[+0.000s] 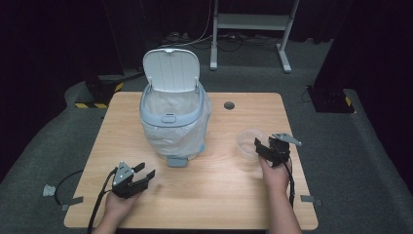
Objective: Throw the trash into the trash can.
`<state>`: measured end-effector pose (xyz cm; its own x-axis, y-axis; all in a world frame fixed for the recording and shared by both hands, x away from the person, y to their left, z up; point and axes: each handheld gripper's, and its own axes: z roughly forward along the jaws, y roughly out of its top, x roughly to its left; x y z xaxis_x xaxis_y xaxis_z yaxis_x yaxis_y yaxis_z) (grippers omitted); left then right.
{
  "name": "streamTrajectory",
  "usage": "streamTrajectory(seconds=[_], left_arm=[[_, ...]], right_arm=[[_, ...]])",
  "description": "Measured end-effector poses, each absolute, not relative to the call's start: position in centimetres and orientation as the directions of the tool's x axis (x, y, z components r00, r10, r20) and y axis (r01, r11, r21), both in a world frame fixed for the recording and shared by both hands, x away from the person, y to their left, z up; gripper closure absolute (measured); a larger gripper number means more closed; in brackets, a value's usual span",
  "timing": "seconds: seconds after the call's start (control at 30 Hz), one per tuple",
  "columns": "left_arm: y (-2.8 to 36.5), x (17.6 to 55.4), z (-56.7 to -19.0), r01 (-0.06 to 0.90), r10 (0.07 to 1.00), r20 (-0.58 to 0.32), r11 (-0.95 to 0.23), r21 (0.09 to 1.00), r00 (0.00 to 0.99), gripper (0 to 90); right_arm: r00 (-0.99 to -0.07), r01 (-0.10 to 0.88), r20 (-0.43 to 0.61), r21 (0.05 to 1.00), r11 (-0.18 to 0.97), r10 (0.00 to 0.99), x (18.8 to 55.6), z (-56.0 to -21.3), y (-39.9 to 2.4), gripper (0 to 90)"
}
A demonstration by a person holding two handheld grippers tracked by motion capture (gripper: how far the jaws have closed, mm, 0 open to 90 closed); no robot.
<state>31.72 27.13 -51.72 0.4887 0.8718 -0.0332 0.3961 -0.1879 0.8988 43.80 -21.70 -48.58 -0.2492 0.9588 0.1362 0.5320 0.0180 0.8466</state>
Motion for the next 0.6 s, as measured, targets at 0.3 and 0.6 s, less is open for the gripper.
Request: streamTrajectory(seconds=[0.3,0.6], left_arm=[[27.1,31.7,-51.7,0.388,0.869,-0.034,-0.185,0.903,0.493,45.0],[26.5,31.3,-51.7,0.38,0.868,-0.055,-0.158,0.912,0.493,44.9]], right_arm=[[-0.372,0.5,0.122,0.861,0.088,0.92,41.6,-48.9,-18.8,39.5],[-0.477,0.467,0.056,0.862,0.198,0.877,38.2,-48.5,-14.3,40.3]])
